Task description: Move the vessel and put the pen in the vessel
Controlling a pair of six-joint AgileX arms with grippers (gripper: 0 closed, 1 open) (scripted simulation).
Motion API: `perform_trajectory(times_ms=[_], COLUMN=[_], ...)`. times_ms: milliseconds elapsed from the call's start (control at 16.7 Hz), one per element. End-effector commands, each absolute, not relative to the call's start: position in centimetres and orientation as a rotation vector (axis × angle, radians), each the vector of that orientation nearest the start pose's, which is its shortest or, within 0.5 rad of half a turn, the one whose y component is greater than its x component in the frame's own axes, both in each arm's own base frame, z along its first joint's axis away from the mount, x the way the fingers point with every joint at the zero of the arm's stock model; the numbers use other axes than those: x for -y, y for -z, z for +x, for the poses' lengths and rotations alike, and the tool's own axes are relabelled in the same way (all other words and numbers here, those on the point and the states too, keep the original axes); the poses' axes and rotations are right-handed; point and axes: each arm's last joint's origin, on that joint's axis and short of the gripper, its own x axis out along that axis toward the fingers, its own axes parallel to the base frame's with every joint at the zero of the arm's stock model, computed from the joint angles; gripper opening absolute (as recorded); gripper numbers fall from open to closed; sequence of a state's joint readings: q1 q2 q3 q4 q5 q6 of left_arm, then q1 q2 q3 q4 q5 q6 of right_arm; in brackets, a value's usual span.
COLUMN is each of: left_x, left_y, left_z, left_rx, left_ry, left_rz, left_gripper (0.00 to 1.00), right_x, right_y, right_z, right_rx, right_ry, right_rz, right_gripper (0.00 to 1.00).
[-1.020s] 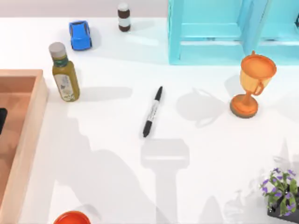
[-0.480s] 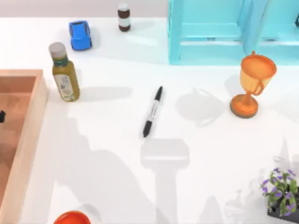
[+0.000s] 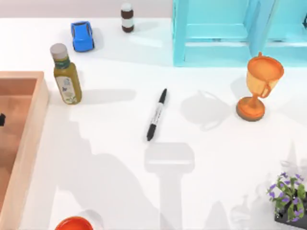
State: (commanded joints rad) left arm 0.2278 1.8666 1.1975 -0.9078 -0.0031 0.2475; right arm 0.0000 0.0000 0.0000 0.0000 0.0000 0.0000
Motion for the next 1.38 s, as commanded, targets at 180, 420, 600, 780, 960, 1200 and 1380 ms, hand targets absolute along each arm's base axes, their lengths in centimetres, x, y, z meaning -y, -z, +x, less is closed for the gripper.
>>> perform_trajectory(times_ms=[180,420,600,780,960,1200,1380], left_x=[-7.7,-7.3,-5.7,-2.5,1.3,5.9,7.3], left_y=[-14.8,-16.1,-19.3,-22.5,-25.4,-28.7,-29.9], left_z=[32.2,32.7,33.5,34.1,33.8,32.6,32.0], left_rx=[-1.578,-1.556,-1.524,-1.526,-1.550,-1.572,-1.576], left_ry=[0.010,0.001,-0.014,-0.007,0.003,0.011,0.012], left_rz=[0.014,0.017,0.016,0.010,0.005,0.012,0.016], left_gripper=[0.00,0.00,0.00,0.00,0.00,0.00,0.00], right_x=[0.1,0.1,0.1,0.1,0.1,0.1,0.1], right_y=[-16.0,-16.0,-16.0,-16.0,-16.0,-16.0,-16.0], right_z=[10.6,10.6,10.6,10.6,10.6,10.6,10.6], right_rx=[0.000,0.000,0.000,0.000,0.000,0.000,0.000], right_ry=[0.000,0.000,0.000,0.000,0.000,0.000,0.000], right_rz=[0.000,0.000,0.000,0.000,0.000,0.000,0.000], right_gripper=[1.00,1.00,1.00,1.00,1.00,1.00,1.00])
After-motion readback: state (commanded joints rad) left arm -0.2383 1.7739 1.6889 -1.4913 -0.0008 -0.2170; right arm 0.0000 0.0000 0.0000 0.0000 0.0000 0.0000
